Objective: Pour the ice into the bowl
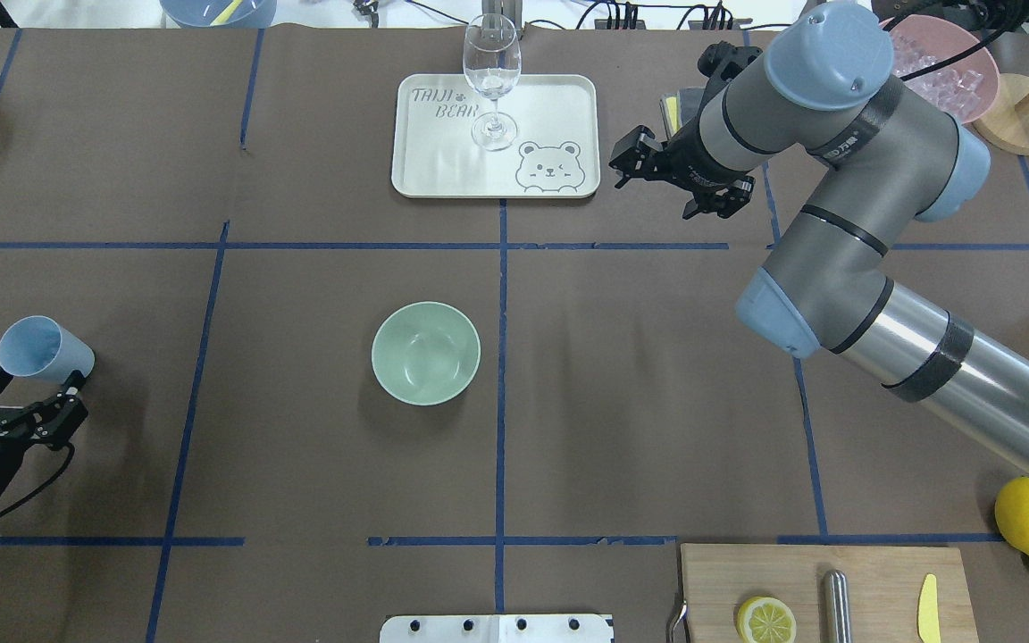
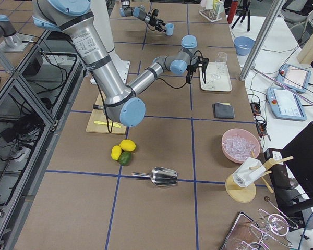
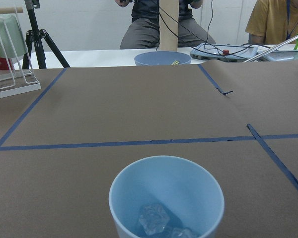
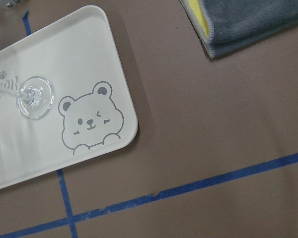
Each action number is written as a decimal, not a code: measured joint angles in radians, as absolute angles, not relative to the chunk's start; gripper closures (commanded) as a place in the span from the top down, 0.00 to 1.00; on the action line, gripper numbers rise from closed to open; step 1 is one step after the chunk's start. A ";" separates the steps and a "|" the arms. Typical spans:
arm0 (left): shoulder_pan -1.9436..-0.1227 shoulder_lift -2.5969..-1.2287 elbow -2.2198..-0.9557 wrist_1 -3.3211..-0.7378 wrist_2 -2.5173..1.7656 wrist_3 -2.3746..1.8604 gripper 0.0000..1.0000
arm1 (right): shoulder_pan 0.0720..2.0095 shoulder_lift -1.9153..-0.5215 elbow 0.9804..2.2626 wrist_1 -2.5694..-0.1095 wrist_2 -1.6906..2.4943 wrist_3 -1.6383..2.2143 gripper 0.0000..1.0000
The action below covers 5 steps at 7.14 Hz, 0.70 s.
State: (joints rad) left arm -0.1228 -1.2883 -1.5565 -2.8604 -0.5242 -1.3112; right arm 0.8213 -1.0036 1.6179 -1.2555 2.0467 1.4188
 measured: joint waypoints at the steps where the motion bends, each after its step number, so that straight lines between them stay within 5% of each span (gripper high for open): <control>1: -0.127 -1.330 -1.527 -2.861 -0.511 -1.294 0.99 | 0.825 -1.006 1.619 -1.255 2.056 1.413 1.00; 5: -0.191 -1.361 -1.494 -2.857 -0.506 -1.264 0.99 | 0.826 -1.006 1.626 -1.256 2.060 1.411 1.00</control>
